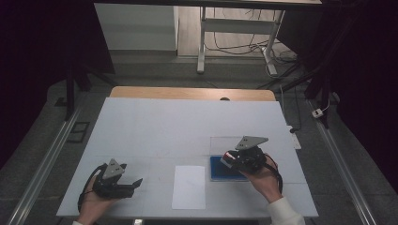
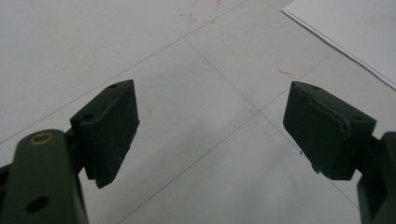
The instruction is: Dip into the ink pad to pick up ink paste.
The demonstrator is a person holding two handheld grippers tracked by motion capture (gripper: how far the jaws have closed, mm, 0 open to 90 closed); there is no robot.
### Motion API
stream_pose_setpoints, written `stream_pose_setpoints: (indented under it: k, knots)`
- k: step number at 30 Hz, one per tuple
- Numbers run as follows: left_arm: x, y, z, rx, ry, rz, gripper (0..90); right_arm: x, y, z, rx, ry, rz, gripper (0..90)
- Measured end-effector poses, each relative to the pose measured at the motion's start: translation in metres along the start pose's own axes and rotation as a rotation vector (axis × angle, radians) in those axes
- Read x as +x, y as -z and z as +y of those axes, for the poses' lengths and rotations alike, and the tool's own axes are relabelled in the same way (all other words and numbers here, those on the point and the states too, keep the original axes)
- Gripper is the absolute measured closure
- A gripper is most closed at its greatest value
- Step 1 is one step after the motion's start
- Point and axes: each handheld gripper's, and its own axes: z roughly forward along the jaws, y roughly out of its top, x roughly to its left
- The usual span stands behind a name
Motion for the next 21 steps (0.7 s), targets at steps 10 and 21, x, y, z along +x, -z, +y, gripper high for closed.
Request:
stream_pose_setpoints:
  k: [10,21]
  knots:
    - [0.001,0.001,0.0,-0.009,0.007,0.007,18.2,0.009,0.007,0.01,-0.044,0.017,0.026,69.7]
    - [0.0,0.0,0.0,-0.007,0.005,0.006,18.3,0.022,0.008,0.017,-0.072,0.044,0.067,69.6]
